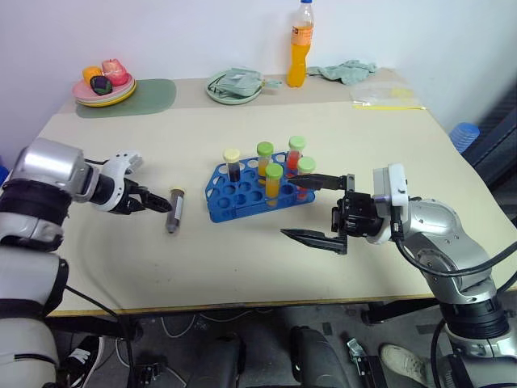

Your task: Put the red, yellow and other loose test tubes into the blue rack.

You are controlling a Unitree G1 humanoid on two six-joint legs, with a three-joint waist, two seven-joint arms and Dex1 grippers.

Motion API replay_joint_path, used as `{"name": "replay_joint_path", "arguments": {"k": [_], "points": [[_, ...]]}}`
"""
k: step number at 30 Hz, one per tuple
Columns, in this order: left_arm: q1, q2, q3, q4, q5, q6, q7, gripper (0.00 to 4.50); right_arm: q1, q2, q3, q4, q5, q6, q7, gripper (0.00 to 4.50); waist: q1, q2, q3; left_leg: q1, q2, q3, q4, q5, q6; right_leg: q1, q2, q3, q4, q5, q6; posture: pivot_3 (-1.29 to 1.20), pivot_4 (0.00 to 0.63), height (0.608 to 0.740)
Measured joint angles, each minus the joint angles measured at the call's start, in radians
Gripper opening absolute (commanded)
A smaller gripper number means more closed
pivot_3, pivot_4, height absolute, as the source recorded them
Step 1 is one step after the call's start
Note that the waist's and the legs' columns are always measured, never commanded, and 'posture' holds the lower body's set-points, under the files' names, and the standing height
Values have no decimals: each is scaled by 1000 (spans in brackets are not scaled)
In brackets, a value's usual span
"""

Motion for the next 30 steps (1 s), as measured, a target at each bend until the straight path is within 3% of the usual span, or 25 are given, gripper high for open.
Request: {"name": "replay_joint_path", "arguments": {"k": [4,6,13,18,20,22,26,30], "points": [[-16,-53,-39,52,54,-22,-40,4500,4,-6,0,0,-27,-1,3,4477,-3,0,0,0,0,0,0,1,-1,-1,0,0,1,0,0,0,150,740],[-28,-67,-39,66,72,-23,-49,3961,6,-12,1,0,-41,-1,4,4500,-1,0,0,0,0,0,0,0,1,0,0,0,1,0,0,0,150,740],[-29,-88,-38,103,108,-21,-91,855,11,-12,1,1,-65,-8,7,4500,-7,0,0,0,0,0,0,0,1,0,0,0,1,0,0,0,150,740],[-28,-89,27,146,130,-56,-31,788,11,-10,2,17,-85,-23,13,4500,-7,0,0,1,1,0,0,0,1,-1,0,0,2,0,0,0,150,740],[-18,-89,120,155,144,-102,65,788,11,-10,2,26,-90,-31,13,4500,-5,0,0,0,1,0,0,0,0,-1,0,0,2,0,0,0,150,740],[39,-98,314,110,127,-205,221,788,19,-9,0,29,-100,-42,5,4500,-3,-1,0,-1,1,0,1,2,-3,-2,-1,1,2,0,0,0,150,740],[334,-208,633,-323,87,-504,433,788,63,-11,-8,39,-119,-60,-9,4500,4,-1,-1,-6,0,1,2,3,-5,-6,-3,1,0,0,0,0,150,740],[623,-344,700,-677,91,-872,481,788,76,-11,-16,60,-131,-78,-21,4500,7,-2,-1,-10,-1,1,5,2,-4,-8,-5,1,0,1,1,0,150,740]]}}
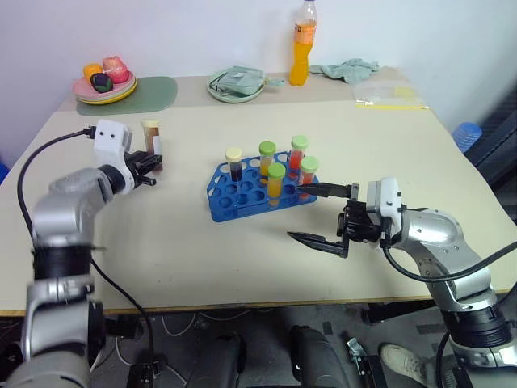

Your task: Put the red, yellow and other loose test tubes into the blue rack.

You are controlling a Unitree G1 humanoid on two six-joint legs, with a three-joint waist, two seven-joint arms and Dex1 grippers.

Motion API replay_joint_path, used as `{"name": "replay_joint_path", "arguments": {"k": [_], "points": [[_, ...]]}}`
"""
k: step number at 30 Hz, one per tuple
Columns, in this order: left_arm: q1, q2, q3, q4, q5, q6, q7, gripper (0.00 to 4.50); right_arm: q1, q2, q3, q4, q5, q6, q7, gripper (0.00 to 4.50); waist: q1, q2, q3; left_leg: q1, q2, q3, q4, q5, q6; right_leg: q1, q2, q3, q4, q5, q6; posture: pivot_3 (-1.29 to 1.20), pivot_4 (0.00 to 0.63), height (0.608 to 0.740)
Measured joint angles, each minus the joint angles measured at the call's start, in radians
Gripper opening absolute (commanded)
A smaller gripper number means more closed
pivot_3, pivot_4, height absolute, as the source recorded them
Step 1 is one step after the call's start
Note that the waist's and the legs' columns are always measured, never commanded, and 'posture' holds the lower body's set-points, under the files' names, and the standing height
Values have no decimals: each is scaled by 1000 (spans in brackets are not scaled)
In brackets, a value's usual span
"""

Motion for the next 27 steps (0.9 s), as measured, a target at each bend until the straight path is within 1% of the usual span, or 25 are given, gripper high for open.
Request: {"name": "replay_joint_path", "arguments": {"k": [2,5,9,11,13,17,20,23,27], "points": [[107,-85,-2,-129,-5,-134,10,788,-4,0,-7,16,-8,-7,-7,4500,2,0,0,0,0,0,0,0,0,0,0,0,0,0,0,0,150,740],[187,-154,-51,-194,44,-315,28,788,-18,0,-12,34,-16,-7,-15,4500,6,0,0,2,1,0,0,-1,2,2,1,-1,1,0,-1,0,150,740],[194,-212,-157,-148,146,-539,44,788,-43,-14,-13,51,-22,-6,-11,4500,20,1,0,6,1,1,0,-3,5,6,1,-1,0,1,-1,0,150,740],[188,-245,-202,-63,184,-649,48,788,-46,-28,-14,50,-21,4,-8,4500,22,1,-1,11,1,1,-1,-3,6,11,1,-1,-2,0,-1,0,150,740],[180,-272,-239,31,213,-728,49,788,-45,-41,-16,45,-18,29,-11,4500,21,1,-1,11,1,1,-1,-4,7,11,1,-1,-2,0,-1,0,150,740],[180,-319,-292,137,209,-771,25,788,-46,-53,-28,10,-15,74,-38,4500,18,1,-1,11,1,1,-1,-4,7,11,2,-1,-2,0,-1,0,150,740],[180,-335,-307,175,189,-826,-11,788,-46,-58,-34,-38,-5,112,-66,4500,19,1,-1,11,1,1,-2,-4,7,11,2,-1,-2,0,-1,0,150,740],[177,-338,-316,227,190,-862,-15,788,-46,-59,-35,-76,7,141,-84,4500,20,1,-1,11,1,1,-2,-4,7,11,2,-1,-2,0,-1,0,150,740],[165,-357,-318,258,189,-886,-14,788,-49,-60,-35,-69,6,147,-94,4500,21,1,-1,11,1,2,-2,-4,7,11,1,-1,-2,0,-1,0,150,740]]}}
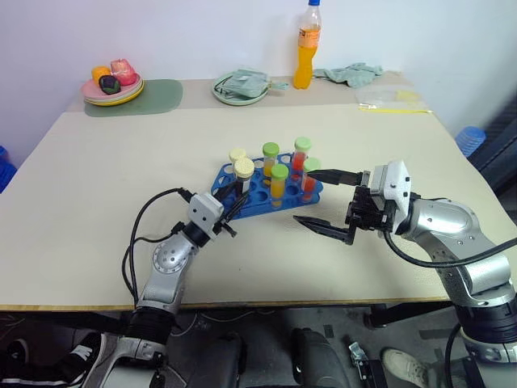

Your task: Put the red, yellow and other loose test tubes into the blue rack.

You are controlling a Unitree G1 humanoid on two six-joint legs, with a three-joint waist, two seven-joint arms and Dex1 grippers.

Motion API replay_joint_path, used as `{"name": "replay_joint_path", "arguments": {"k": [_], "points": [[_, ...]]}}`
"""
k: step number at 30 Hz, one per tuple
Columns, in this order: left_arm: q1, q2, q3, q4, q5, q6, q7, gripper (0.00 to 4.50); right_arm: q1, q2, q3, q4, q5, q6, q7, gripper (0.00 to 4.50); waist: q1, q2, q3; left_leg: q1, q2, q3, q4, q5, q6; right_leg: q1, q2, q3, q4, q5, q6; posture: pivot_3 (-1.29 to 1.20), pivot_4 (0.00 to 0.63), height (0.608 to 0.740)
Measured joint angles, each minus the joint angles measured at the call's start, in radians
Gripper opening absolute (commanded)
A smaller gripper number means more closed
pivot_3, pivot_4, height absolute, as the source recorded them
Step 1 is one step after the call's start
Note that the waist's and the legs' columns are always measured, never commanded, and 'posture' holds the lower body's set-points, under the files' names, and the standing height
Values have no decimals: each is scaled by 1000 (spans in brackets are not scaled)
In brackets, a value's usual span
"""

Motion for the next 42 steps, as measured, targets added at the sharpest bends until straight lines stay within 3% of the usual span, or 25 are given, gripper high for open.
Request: {"name": "replay_joint_path", "arguments": {"k": [16,17,22,23,26,30,32,36,42], "points": [[5,-46,11,50,-143,100,-79,788,36,-1,-16,67,-23,-98,24,4500,0,0,0,0,0,0,0,0,0,0,0,0,0,0,0,0,150,740],[7,-42,13,40,-165,129,-94,1806,42,-1,-18,71,-24,-108,28,4500,0,0,0,0,0,0,0,0,1,0,0,0,0,0,0,0,150,740],[16,-15,12,-24,-181,175,-130,4227,41,-1,-20,78,-25,-120,30,4500,-1,0,0,0,0,0,0,0,0,0,0,0,0,0,0,0,150,740],[19,-12,13,-39,-183,181,-131,4434,40,-1,-20,78,-25,-119,30,4500,-1,0,0,0,0,0,0,0,0,0,0,0,0,0,0,0,150,740],[66,46,24,-156,-231,241,-158,4434,33,-2,-22,79,-24,-119,34,4500,-5,0,0,1,1,0,-1,0,0,0,1,0,0,0,0,0,150,740],[160,209,99,-329,-351,394,-227,4434,37,-42,-40,100,-23,-118,70,4500,-4,1,0,1,1,0,-2,0,1,0,1,0,0,0,0,0,150,740],[218,336,139,-409,-427,495,-300,4434,72,-50,-57,101,-21,-119,85,4500,-5,1,0,1,2,0,-2,-1,1,0,1,0,0,-1,0,0,150,740],[229,484,213,-466,-508,612,-387,4434,134,-63,-84,131,-22,-128,108,4500,0,1,0,1,1,0,-2,-1,2,1,0,0,-1,-1,0,0,150,740],[173,570,283,-454,-569,653,-507,4434,145,-69,-123,131,-20,-107,74,4500,-5,3,0,2,2,0,-3,-1,2,0,1,0,0,-1,0,0,150,740]]}}
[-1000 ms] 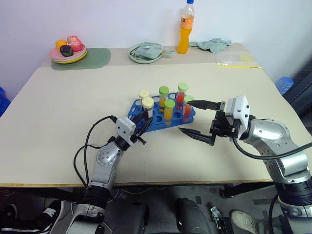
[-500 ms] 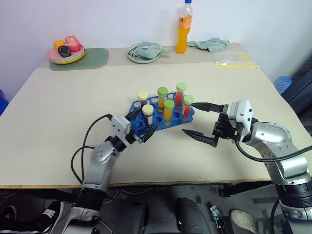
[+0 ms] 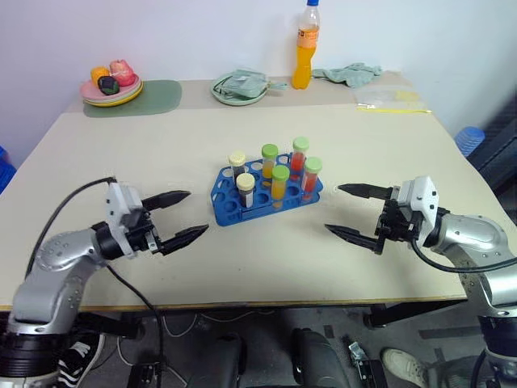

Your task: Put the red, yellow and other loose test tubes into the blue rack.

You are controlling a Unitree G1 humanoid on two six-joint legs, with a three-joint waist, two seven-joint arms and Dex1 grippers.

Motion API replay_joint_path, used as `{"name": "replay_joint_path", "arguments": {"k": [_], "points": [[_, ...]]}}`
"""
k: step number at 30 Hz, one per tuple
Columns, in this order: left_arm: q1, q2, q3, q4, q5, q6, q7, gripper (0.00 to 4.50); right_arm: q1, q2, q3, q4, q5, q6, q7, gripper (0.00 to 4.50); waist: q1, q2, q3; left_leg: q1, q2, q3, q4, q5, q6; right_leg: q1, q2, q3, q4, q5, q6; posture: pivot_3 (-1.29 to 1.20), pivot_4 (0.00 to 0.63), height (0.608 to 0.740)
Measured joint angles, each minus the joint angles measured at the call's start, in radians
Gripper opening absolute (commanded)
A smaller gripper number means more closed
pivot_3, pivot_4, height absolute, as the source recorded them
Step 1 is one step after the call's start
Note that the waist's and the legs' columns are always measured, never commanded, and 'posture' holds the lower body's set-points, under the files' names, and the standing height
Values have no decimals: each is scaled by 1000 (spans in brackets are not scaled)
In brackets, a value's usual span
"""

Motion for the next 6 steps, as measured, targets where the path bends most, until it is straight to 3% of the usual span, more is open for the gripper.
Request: {"name": "replay_joint_path", "arguments": {"k": [6], "points": [[-6,-16,0,56,31,-32,-47,4434,46,0,0,-57,-7,21,-62,4500,3,0,0,-1,0,0,0,0,0,0,-1,0,-1,0,0,0,150,740]]}}
